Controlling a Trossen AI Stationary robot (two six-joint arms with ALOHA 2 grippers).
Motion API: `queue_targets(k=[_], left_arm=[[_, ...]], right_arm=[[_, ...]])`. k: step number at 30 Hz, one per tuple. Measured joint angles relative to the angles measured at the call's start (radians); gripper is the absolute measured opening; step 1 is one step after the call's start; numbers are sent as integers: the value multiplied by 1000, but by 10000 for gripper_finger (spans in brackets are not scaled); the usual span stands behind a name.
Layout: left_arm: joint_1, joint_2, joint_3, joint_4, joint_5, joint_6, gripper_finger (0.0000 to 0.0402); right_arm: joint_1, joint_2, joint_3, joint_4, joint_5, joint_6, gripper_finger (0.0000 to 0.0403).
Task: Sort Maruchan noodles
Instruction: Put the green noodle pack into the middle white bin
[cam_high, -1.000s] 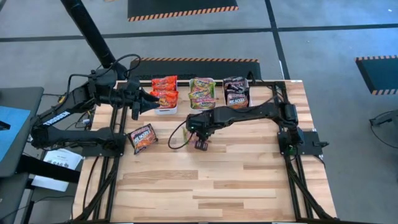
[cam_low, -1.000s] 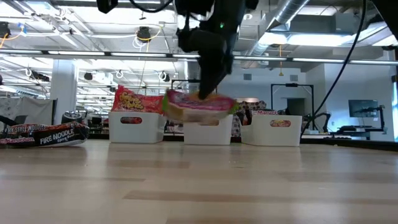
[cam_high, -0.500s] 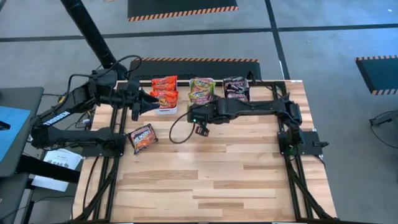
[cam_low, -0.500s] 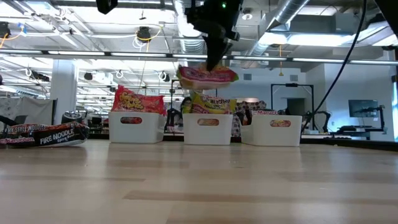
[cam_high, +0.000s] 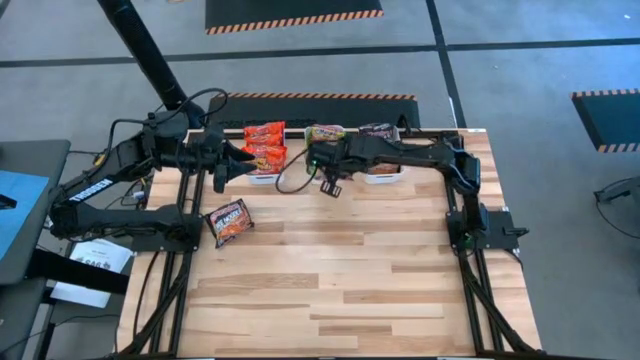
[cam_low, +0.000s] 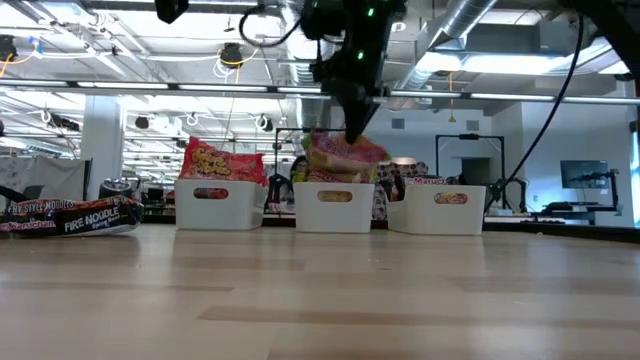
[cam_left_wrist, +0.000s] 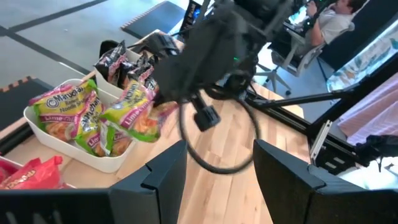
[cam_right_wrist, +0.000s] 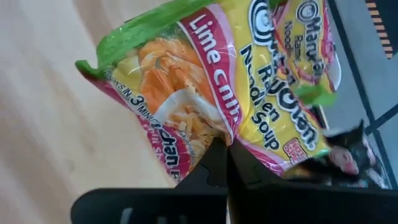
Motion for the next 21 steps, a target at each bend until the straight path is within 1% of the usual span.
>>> queue_targets(k=[7, 13, 17, 21], left_arm=[[0, 0, 0, 0, -10, 38, 174], [0, 0, 0, -1, -48, 39, 174], [0, 0, 0, -2, -53, 41, 174], [0, 0, 0, -3, -53, 46, 174]], right_arm=[[-55, 34, 3, 88, -8, -98, 4], [-88, 66, 1, 107, -36, -173, 4], [-100, 83, 4, 134, -70, -186, 7], [-112, 93, 2, 131, -102, -186, 17]])
